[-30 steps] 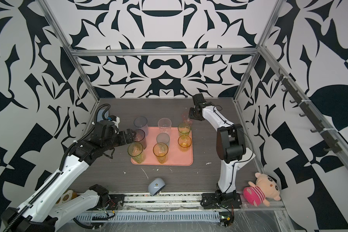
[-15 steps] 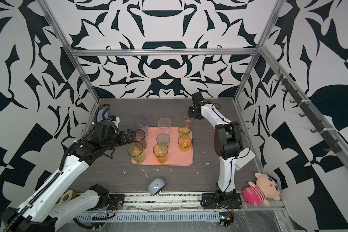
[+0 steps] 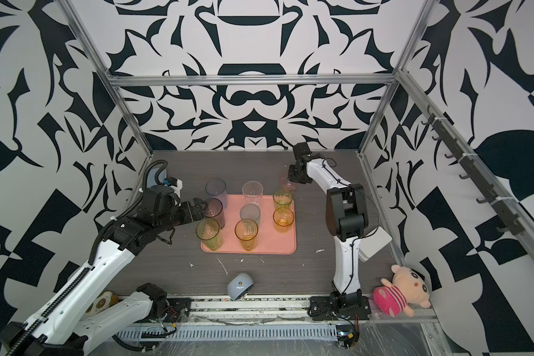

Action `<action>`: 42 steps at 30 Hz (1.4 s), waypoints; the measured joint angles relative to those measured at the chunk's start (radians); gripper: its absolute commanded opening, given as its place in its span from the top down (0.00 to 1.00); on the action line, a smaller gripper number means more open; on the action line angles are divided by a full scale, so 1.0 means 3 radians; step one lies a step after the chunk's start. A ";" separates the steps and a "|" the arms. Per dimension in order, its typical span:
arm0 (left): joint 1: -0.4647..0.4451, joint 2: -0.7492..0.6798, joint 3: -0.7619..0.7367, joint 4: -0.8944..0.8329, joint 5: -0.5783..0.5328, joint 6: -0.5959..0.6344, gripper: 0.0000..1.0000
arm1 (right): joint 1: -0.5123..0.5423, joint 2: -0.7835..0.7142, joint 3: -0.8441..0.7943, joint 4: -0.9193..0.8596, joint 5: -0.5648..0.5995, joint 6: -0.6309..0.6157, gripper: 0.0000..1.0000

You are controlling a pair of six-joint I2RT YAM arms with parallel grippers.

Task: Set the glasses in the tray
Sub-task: 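Grasp the pink cup rim with the right gripper and lift it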

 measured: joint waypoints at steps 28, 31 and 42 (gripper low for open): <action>-0.0003 -0.0008 0.0013 -0.0001 0.0001 0.0001 0.01 | 0.0000 -0.0045 0.0127 -0.0484 0.0046 -0.0043 1.00; -0.0003 -0.0038 0.0013 -0.0001 0.0000 0.0001 0.00 | 0.0000 -0.0169 0.0127 -0.0604 0.0057 -0.0064 1.00; -0.0003 -0.0167 0.0013 -0.0006 0.0001 -0.0027 0.00 | 0.0000 -0.0819 0.0099 -0.0921 0.0224 -0.0100 1.00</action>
